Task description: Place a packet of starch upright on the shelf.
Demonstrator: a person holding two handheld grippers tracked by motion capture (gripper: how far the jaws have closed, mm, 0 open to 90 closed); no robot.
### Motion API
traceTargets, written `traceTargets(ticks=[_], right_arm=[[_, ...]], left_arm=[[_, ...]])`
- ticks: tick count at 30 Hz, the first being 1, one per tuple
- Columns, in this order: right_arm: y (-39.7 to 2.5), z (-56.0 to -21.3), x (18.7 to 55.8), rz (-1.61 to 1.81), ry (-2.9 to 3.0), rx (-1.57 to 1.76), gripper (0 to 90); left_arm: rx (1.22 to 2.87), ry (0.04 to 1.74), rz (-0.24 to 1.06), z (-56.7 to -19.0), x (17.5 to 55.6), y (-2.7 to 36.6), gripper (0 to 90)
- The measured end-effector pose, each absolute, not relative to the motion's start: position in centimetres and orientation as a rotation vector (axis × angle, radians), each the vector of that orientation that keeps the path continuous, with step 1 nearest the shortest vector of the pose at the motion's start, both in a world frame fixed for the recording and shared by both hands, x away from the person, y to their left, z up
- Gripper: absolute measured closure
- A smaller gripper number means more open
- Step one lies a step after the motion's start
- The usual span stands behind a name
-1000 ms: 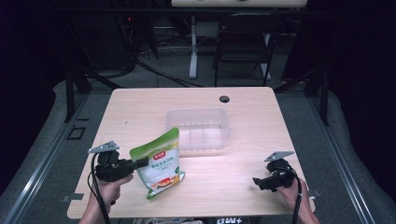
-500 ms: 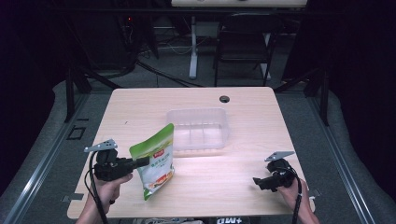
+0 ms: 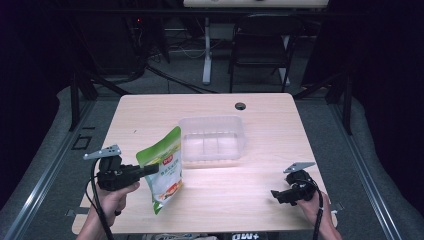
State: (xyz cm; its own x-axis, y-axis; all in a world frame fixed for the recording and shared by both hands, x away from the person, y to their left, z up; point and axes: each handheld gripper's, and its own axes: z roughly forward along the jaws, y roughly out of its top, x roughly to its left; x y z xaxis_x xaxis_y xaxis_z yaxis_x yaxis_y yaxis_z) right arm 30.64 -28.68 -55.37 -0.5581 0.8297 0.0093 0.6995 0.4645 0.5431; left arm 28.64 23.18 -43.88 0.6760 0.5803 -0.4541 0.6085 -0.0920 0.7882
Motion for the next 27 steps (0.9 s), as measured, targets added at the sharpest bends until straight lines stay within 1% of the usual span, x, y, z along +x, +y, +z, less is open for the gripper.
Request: traceTargets(ticks=[19, 27], right_arm=[[-28.7, -55.4, 30.6, 0.744, 2.457, 1.317, 10.5], [-28.7, -55.4, 30.6, 0.744, 2.456, 1.317, 10.5]], left_arm=[[1.733, 0.902, -0.011, -41.0, 30.0, 22.4, 89.8], [1.732, 0.873, 0.026, -39.4, 31.0, 22.0, 89.8]])
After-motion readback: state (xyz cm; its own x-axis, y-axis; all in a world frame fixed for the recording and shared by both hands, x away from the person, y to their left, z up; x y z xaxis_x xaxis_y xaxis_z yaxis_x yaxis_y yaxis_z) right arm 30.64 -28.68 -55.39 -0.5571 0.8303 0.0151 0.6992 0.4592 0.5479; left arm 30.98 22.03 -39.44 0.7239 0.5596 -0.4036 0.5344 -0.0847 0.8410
